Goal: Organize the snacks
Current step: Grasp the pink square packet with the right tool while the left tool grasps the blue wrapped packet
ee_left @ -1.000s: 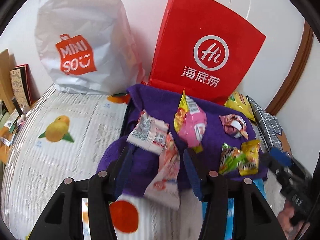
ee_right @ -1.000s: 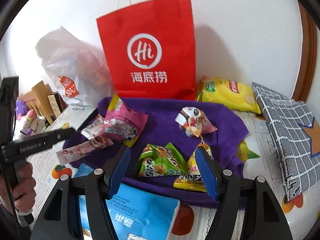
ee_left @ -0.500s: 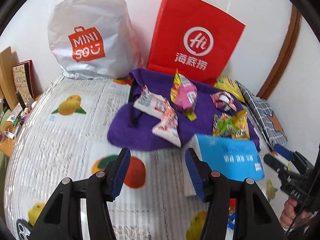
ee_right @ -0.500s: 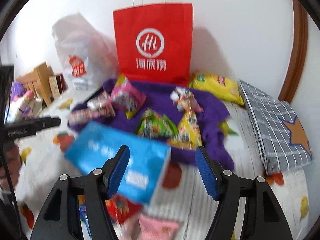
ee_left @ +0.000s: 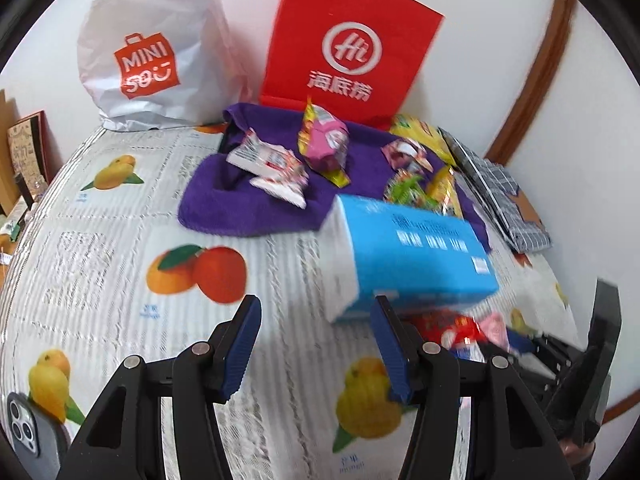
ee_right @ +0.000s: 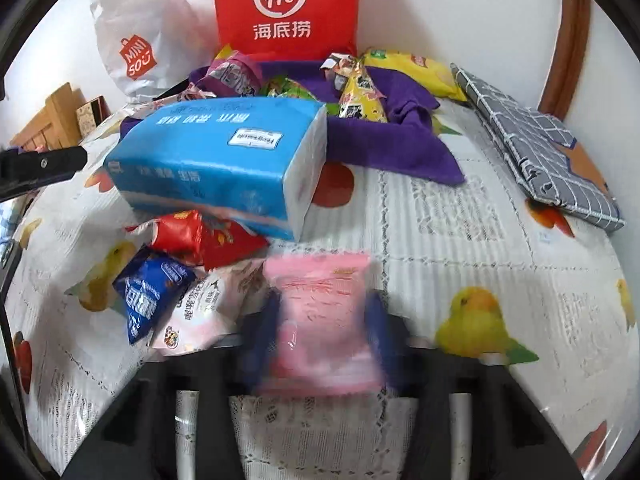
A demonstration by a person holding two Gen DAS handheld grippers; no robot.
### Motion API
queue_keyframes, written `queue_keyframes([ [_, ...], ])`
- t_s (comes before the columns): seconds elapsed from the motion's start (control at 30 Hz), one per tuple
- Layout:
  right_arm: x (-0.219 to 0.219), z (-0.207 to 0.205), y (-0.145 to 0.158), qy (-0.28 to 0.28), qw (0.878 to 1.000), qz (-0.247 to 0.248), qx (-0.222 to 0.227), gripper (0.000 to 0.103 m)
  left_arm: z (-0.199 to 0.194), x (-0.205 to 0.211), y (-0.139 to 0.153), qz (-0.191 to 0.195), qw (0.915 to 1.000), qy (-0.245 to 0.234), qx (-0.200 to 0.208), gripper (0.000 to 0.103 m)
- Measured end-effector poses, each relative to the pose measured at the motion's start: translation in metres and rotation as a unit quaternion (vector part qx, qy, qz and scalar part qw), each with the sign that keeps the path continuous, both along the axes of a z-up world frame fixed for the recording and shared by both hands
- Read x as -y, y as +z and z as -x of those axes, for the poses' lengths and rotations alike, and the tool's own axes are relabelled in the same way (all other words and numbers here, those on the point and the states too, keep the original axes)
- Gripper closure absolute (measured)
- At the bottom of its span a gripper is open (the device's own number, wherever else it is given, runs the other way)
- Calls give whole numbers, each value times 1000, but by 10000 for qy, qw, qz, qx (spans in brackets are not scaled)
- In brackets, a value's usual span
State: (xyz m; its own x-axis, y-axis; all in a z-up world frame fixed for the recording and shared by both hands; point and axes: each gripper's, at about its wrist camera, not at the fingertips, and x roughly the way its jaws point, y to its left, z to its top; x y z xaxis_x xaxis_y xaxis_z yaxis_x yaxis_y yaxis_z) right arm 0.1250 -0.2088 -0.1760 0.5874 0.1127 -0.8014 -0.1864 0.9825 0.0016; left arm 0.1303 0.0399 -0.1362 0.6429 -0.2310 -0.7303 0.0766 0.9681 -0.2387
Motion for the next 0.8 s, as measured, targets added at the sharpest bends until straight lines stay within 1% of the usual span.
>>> queue_keyframes([
  [0.13, 3, 2, -4, -108, 9999, -66, 97, 68, 10, 14, -8, -19, 9997, -224, -110, 49],
  [0.23, 6, 2, -5, -163, 9998, -44, 108, 68, 15, 24, -12, 149, 9985, -475, -212, 49],
  [0.3, 12, 3, -4, -233, 9997, -1, 114, 68, 20, 35, -15, 296, 9965, -740, -242, 48],
  [0.37, 21, 2, -2, -295, 9995, -11, 107, 68, 22, 45, -17, 410, 9943, -952, -261, 40],
  [0.47, 31, 5, -3, -430, 9990, 46, 113, 68, 24, 61, -20, 479, 9900, -1299, -269, 35],
  [0.53, 36, 7, -3, -477, 9988, -22, 105, 68, 21, 70, -24, 509, 9885, -1382, -340, 32],
  [0.6, 39, 8, -3, -491, 9987, -82, 98, 68, 17, 77, -30, 438, 9877, -1418, -484, 32],
  [0.7, 38, 8, -3, -492, 9987, -44, 102, 68, 11, 90, -41, 242, 9869, -1460, -645, 33],
  [0.73, 37, 8, -3, -492, 9987, -18, 103, 68, 11, 92, -40, 184, 9878, -1448, -541, 33],
  [0.8, 36, 8, -3, -494, 9987, -9, 104, 68, 12, 97, -41, 11, 9891, -1401, -457, 38],
])
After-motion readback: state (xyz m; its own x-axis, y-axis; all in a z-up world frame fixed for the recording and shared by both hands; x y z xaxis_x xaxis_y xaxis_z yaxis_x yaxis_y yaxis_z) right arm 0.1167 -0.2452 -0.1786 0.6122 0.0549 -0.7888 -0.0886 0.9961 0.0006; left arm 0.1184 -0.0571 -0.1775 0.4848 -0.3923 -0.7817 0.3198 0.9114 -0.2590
